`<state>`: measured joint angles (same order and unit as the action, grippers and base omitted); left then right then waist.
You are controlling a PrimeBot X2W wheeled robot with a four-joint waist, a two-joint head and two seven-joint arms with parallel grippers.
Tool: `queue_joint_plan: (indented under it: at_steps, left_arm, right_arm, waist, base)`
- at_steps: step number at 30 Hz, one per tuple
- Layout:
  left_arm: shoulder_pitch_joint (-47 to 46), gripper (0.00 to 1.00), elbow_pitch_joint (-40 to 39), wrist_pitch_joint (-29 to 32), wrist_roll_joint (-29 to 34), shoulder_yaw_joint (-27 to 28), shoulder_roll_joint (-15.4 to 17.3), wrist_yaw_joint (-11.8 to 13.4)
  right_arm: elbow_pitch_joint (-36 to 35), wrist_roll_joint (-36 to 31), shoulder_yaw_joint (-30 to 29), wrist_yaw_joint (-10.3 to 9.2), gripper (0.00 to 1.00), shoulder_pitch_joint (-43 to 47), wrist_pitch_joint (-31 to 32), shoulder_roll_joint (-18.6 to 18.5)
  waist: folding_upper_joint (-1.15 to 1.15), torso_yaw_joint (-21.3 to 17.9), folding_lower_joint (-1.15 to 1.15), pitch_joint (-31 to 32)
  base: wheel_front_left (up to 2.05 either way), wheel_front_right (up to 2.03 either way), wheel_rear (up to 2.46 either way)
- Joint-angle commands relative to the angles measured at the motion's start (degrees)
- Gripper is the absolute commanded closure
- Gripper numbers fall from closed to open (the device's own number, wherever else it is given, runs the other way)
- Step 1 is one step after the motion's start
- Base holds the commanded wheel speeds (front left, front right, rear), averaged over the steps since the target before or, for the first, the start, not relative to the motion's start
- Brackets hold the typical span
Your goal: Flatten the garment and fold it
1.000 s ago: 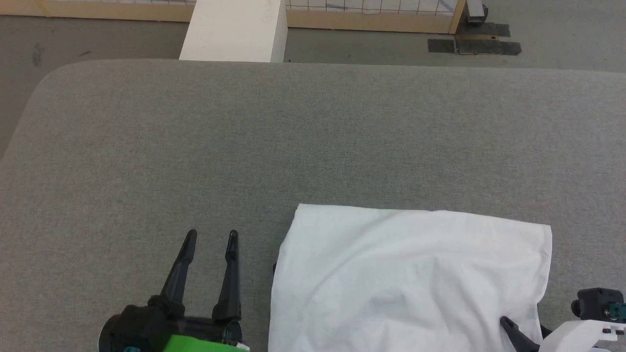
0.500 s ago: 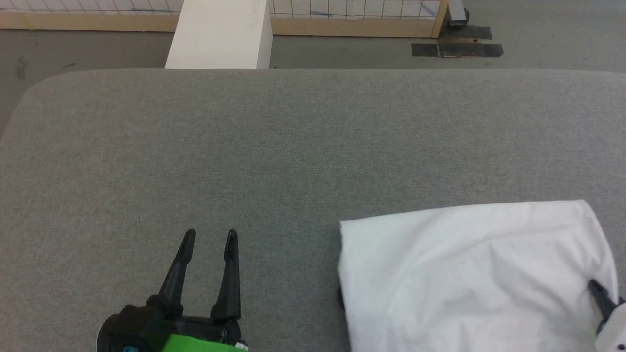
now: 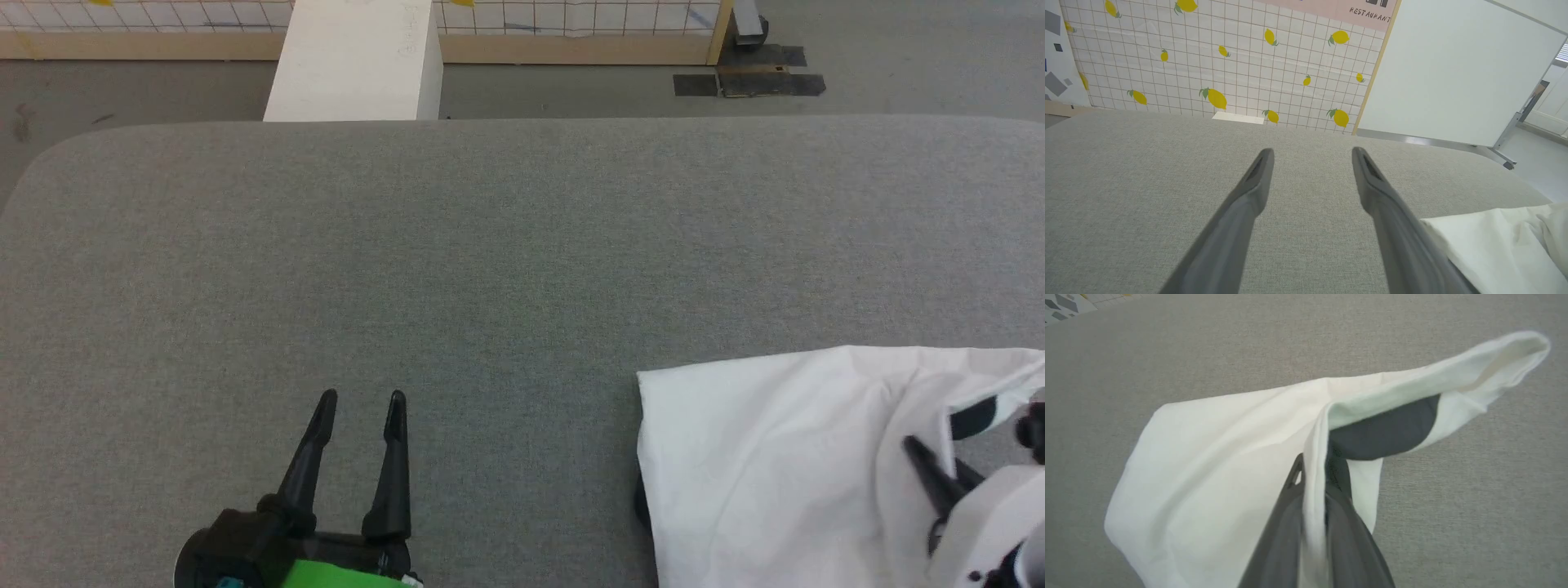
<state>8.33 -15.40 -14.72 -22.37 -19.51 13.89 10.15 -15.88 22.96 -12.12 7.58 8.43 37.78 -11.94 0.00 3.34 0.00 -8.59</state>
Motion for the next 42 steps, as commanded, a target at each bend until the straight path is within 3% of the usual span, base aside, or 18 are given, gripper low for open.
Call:
queue_joint_plan:
  at_steps: [1,6,12,18,24,26,27,28,34,42]
  left_arm:
    - [-1.0,0.00,0.2,-0.1,-0.3,-0.2,-0.5,-0.3]
    - [-1.4,0.00,0.5,-0.2,-0.6,-0.5,-0.7,-0.7]
    - [-1.8,0.00,0.8,-0.2,-0.9,-0.6,-1.2,-1.0]
    - [-2.5,0.00,1.7,-0.2,-1.1,-0.6,-1.9,-1.7]
    - [-2.7,0.00,2.5,-0.3,-1.1,-0.4,-2.5,-2.1]
    - [-2.8,0.00,2.8,-0.3,-1.1,-0.4,-2.7,-2.4]
    - [-2.8,0.00,3.0,-0.3,-1.1,-0.4,-2.8,-2.5]
    - [-2.9,0.00,3.1,-0.3,-1.2,-0.4,-2.8,-2.6]
    - [-2.2,0.00,3.8,-0.3,-1.5,-0.1,-2.8,-3.1]
    - [-1.2,0.00,4.1,-0.3,-1.8,-0.1,-2.7,-3.6]
  right_arm:
    - [-1.5,1.1,2.6,-0.09,1.00,0.6,1.1,0.5]
    - [-5.2,2.1,11.8,-0.09,1.00,0.8,4.2,0.6]
    - [-4.3,2.3,18.7,-0.09,1.00,-0.8,5.2,0.6]
    - [0.3,1.3,22.4,-0.09,1.00,-2.0,4.9,0.7]
    - [6.5,-0.9,24.0,-0.09,0.98,-4.4,2.7,3.1]
    - [9.0,-2.1,24.3,-0.09,0.53,-5.2,2.4,4.1]
    - [10.1,-2.9,24.7,-0.09,0.06,-5.6,2.1,4.3]
    - [11.0,-3.3,25.0,-0.09,0.00,-5.9,1.9,4.5]
    - [11.2,-3.1,25.6,-0.09,0.00,-7.0,0.4,5.3]
    - [-0.3,-2.2,14.4,-0.09,0.00,-5.0,0.3,4.2]
  waist:
    - [0.00,0.3,0.00,0.0]
    - [0.00,1.5,0.00,-0.3]
    - [0.00,3.3,0.00,-1.4]
    - [0.00,4.8,0.00,-2.0]
    - [0.00,5.3,0.00,-1.9]
    - [0.00,5.3,0.00,-1.6]
    - [0.00,5.3,0.00,-1.5]
    - [0.00,5.3,0.00,-1.3]
    - [0.00,4.2,0.00,0.0]
    - [0.00,2.9,0.00,0.6]
  base:
    - [0.00,0.00,0.00]
    - [0.00,0.00,0.00]
    - [0.00,0.00,0.00]
    - [0.00,0.00,0.00]
    - [0.00,0.00,0.00]
    - [0.00,0.00,0.00]
    - [0.00,0.00,0.00]
    - [0.00,0.00,0.00]
    - [0.00,0.00,0.00]
    - [0.00,0.00,0.00]
